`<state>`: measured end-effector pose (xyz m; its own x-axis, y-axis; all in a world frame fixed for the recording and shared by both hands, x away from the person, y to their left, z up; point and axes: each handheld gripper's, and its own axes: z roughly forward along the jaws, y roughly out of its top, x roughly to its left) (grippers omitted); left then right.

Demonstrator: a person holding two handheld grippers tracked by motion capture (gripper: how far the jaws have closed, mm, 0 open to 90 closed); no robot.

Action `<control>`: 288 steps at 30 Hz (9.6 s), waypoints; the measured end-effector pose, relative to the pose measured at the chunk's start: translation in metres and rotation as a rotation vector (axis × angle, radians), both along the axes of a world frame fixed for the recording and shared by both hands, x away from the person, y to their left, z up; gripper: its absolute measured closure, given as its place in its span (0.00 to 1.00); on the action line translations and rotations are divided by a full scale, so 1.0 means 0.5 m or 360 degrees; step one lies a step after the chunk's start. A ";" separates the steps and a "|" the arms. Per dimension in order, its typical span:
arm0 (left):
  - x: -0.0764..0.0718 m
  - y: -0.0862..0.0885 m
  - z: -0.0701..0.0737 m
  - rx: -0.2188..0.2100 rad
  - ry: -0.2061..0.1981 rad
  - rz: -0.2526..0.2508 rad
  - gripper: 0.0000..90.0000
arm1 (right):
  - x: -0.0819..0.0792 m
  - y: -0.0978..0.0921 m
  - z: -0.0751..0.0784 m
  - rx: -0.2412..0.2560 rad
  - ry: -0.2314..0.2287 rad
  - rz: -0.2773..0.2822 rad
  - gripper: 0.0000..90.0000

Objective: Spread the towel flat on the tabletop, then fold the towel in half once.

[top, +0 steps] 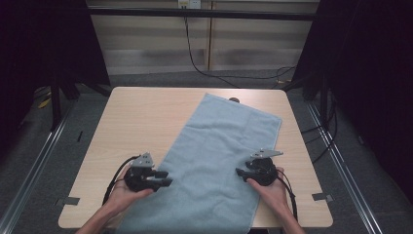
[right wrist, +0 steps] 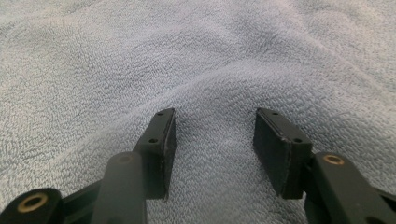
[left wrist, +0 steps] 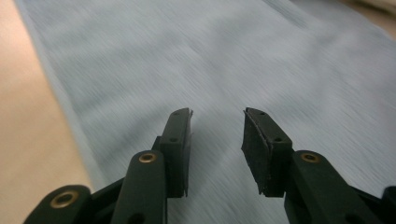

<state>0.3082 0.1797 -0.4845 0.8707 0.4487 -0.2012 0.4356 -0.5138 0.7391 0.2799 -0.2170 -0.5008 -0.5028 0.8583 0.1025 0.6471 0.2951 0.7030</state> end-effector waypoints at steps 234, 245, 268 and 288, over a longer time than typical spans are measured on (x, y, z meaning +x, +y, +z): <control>0.184 0.053 0.336 -0.0417 -0.0505 0.0376 0.93 | 0.207 -0.034 0.358 0.0423 -0.0487 0.0167 0.96; 0.080 0.101 0.247 -0.0505 -0.0363 0.0291 0.93 | 0.050 -0.054 0.274 0.0534 -0.0426 0.0260 0.96; -0.113 0.133 0.036 -0.0223 0.0100 0.0156 0.93 | -0.176 -0.002 0.079 0.0291 0.0041 0.0360 0.96; 0.013 0.089 -0.035 0.0009 0.0050 0.0239 0.93 | -0.046 0.033 0.015 0.0021 0.0111 0.0305 0.96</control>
